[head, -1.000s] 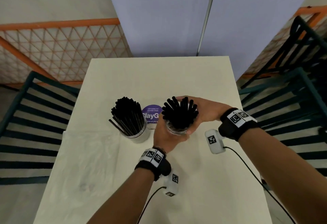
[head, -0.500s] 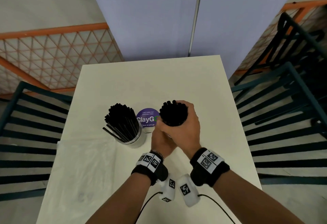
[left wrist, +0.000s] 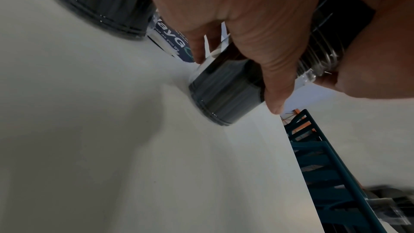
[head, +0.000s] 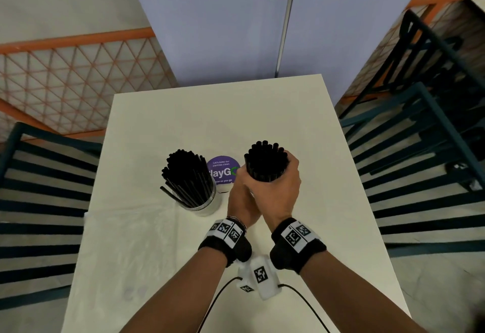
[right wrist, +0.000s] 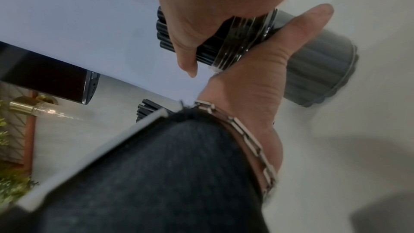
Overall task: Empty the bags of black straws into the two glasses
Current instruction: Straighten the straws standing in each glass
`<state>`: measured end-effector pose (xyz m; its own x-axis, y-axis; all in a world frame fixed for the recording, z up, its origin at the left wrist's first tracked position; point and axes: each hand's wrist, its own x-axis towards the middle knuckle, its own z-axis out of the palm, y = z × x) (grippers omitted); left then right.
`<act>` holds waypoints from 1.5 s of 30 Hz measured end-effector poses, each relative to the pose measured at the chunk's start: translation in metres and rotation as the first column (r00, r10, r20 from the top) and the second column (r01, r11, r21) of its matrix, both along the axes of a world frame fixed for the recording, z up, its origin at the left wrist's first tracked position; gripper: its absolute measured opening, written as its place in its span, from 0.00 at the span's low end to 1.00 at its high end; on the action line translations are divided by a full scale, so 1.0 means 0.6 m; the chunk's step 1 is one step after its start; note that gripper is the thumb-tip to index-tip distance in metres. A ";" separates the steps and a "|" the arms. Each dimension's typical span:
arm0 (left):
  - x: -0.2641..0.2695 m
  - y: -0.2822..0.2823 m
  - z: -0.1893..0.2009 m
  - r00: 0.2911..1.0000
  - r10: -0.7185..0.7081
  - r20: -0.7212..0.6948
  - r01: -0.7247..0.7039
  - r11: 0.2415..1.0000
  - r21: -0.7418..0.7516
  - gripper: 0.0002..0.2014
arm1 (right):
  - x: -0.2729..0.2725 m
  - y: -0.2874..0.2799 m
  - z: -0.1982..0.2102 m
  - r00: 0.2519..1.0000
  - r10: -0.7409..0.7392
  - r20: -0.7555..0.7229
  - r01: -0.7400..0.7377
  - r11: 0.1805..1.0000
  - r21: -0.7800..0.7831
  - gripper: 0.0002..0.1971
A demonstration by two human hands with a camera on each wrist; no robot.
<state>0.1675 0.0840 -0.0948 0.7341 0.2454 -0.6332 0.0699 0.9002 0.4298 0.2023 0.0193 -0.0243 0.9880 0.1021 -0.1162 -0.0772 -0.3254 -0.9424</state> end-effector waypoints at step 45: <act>-0.634 0.143 -0.005 0.060 0.363 -0.930 0.659 0.685 0.311 0.71 | -0.249 -0.061 -0.090 0.229 0.819 -0.526 -0.949 0.068 -0.307 0.30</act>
